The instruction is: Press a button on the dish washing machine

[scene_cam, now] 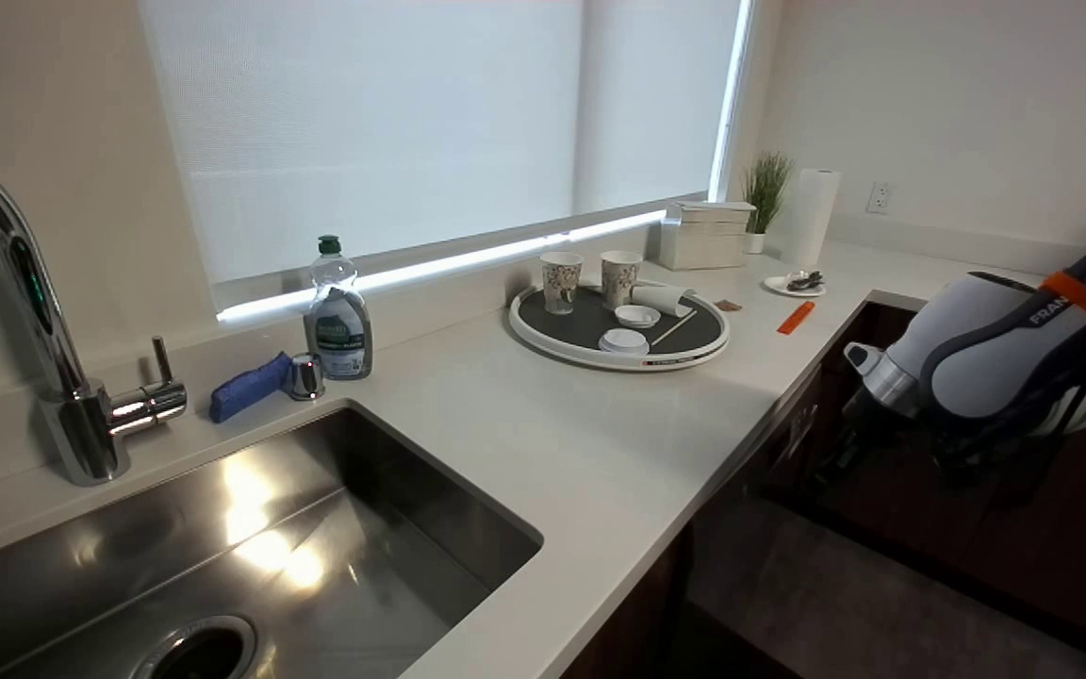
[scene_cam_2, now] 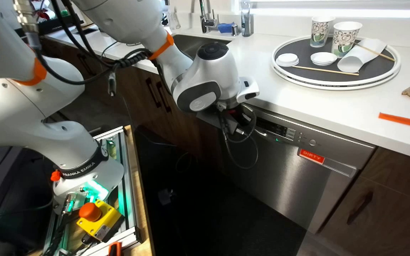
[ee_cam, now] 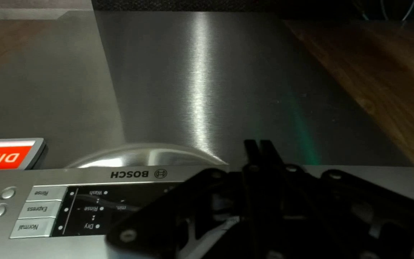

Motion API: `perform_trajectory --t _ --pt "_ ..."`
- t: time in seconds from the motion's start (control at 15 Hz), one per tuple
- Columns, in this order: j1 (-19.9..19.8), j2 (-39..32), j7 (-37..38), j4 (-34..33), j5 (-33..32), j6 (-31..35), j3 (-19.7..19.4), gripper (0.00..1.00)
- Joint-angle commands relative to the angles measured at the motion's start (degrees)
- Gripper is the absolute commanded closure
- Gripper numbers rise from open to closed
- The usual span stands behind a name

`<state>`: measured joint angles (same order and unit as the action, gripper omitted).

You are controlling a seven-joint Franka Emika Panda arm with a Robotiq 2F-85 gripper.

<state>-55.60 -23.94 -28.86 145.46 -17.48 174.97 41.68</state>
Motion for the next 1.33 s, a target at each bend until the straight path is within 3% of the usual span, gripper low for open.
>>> perform_trajectory --t 0.0,0.53,1.2,1.27 --pt "-0.3 6.9 2.5 3.1 1.3 -3.8 1.4 0.6" --pt "-0.9 13.7 5.7 4.4 4.1 -8.6 4.2 0.01" --pt "-0.1 20.2 6.2 6.9 9.2 -8.2 6.4 0.0" --pt "0.0 16.8 5.3 5.3 7.7 -6.9 5.1 0.0"
